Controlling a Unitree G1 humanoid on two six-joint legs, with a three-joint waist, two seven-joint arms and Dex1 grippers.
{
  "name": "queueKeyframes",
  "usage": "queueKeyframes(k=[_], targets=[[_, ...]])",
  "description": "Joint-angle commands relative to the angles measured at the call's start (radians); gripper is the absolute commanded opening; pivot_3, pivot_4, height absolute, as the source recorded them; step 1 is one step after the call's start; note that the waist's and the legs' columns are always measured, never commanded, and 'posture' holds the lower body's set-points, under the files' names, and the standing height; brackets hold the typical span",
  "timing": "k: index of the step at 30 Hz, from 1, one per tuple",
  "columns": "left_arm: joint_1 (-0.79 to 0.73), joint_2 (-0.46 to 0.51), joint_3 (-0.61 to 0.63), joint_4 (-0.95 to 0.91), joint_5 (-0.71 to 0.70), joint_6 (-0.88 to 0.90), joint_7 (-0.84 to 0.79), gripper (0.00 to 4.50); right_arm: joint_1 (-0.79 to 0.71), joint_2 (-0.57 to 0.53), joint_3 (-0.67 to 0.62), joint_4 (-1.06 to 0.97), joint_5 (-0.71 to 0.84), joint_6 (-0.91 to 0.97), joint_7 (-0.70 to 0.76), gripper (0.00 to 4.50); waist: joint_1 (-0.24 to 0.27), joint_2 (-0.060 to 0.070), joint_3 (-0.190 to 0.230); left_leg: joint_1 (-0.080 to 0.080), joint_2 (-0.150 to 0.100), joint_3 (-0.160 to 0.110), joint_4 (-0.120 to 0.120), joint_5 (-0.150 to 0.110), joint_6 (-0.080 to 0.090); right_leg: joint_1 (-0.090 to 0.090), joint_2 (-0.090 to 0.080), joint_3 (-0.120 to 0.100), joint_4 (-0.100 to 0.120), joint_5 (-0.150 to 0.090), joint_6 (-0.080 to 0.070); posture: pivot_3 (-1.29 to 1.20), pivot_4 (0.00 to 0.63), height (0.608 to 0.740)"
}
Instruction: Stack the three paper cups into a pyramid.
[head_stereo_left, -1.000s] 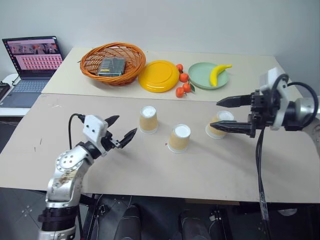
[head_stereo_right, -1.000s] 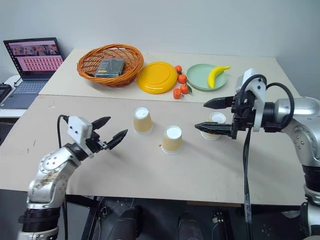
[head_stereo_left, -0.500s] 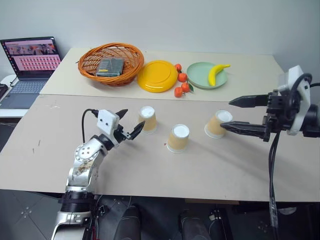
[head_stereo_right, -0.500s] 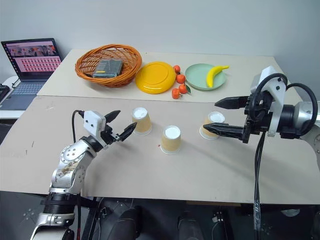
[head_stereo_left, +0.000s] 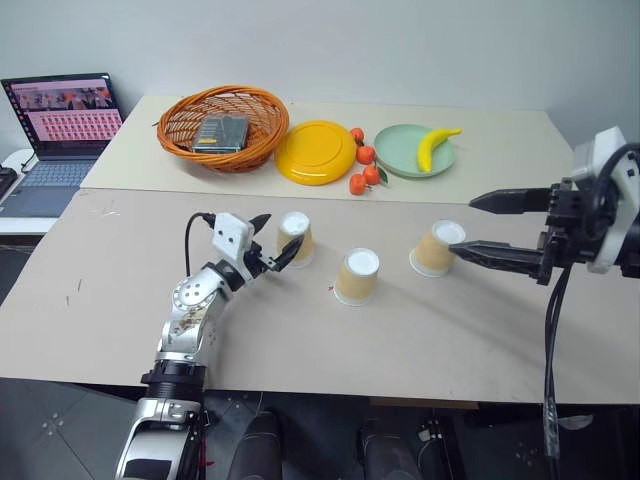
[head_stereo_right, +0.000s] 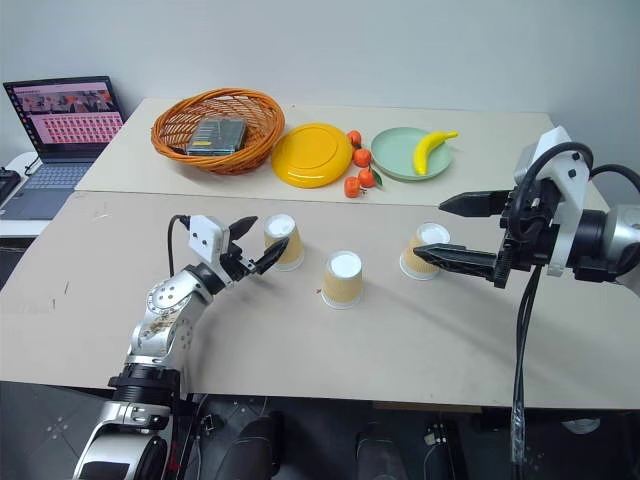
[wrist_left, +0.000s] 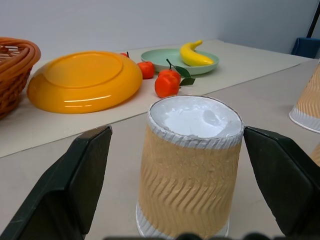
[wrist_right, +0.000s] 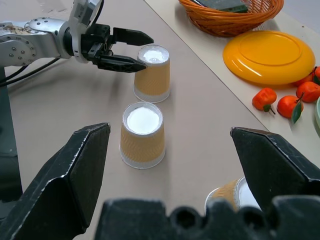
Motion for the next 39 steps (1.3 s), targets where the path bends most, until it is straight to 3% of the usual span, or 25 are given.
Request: queueKeyframes(k=[1, 8, 11, 14, 15, 21, 25, 33, 39], targets=[[-0.03, -0.009, -0.005, 0.007, 0.008, -0.045, -0.005, 4.44, 0.005, -0.022, -0.06, -0.031, 0.02, 0.008, -0.013, 4.5, 0.0, 0.0, 0.0, 0.0, 0.0, 0.0, 0.0, 0.0, 0.0, 0.0, 0.0, 0.0, 0.0, 0.0, 0.0, 0.0, 0.15, 0.732], [-0.061, -0.03, -0.017, 0.032, 0.005, -0.068, -0.014, 4.44, 0.011, -0.022, -0.07, -0.034, 0.021, 0.009, -0.025, 4.5, 0.0, 0.0, 0.0, 0.0, 0.0, 0.0, 0.0, 0.0, 0.0, 0.0, 0.0, 0.0, 0.0, 0.0, 0.0, 0.0, 0.15, 0.732], [-0.069, -0.033, -0.016, 0.039, 0.002, -0.07, -0.017, 3.79, 0.01, -0.023, -0.071, -0.028, 0.015, 0.002, -0.03, 4.5, -0.001, 0.0, 0.0, 0.0, 0.0, 0.0, 0.0, 0.0, 0.0, 0.0, 0.0, 0.0, 0.0, 0.0, 0.0, 0.0, 0.15, 0.732], [-0.076, -0.032, -0.016, 0.04, 0.004, -0.064, -0.015, 2.65, 0.011, -0.025, -0.075, -0.022, 0.01, -0.002, -0.032, 4.5, -0.001, 0.0, 0.0, 0.0, 0.0, 0.0, 0.0, 0.0, 0.0, 0.0, 0.0, 0.0, 0.0, 0.0, 0.0, 0.0, 0.15, 0.732], [-0.08, -0.032, -0.012, 0.039, 0.007, -0.063, -0.006, 2.46, 0.013, -0.024, -0.076, -0.022, 0.011, -0.002, -0.034, 4.5, 0.0, 0.0, 0.0, 0.0, 0.0, 0.0, 0.0, 0.0, 0.0, 0.0, 0.0, 0.0, 0.0, 0.0, 0.0, 0.0, 0.15, 0.732], [-0.097, -0.014, -0.001, -0.007, -0.009, -0.024, 0.002, 2.46, 0.012, -0.015, -0.061, -0.018, 0.008, -0.012, -0.04, 4.5, 0.0, 0.0, 0.0, 0.0, 0.0, 0.0, 0.0, 0.0, 0.0, 0.0, 0.0, 0.0, 0.0, 0.0, 0.0, 0.0, 0.15, 0.732], [-0.111, 0.058, 0.009, -0.12, -0.074, 0.066, -0.077, 2.46, -0.003, -0.005, -0.035, 0.0, -0.002, -0.031, -0.034, 4.5, -0.002, 0.0, 0.0, 0.0, 0.0, 0.0, 0.0, 0.0, 0.0, 0.0, 0.0, 0.0, 0.0, 0.0, 0.0, 0.0, 0.15, 0.732], [0.128, 0.225, 0.005, -0.409, -0.213, 0.228, -0.254, 2.46, -0.032, 0.038, 0.023, 0.029, -0.022, -0.07, -0.037, 4.5, -0.02, 0.001, 0.0, 0.0, 0.0, 0.0, -0.001, 0.0, 0.0, 0.0, 0.0, 0.0, 0.0, 0.0, 0.0, 0.0, 0.15, 0.732], [0.189, 0.224, -0.017, -0.396, -0.185, 0.172, -0.294, 2.46, -0.044, 0.049, 0.033, 0.027, -0.024, -0.074, -0.042, 4.5, -0.014, 0.0, 0.0, 0.0, 0.0, 0.0, 0.0, 0.0, 0.0, 0.0, 0.0, 0.0, 0.0, 0.0, 0.0, 0.0, 0.15, 0.732]])
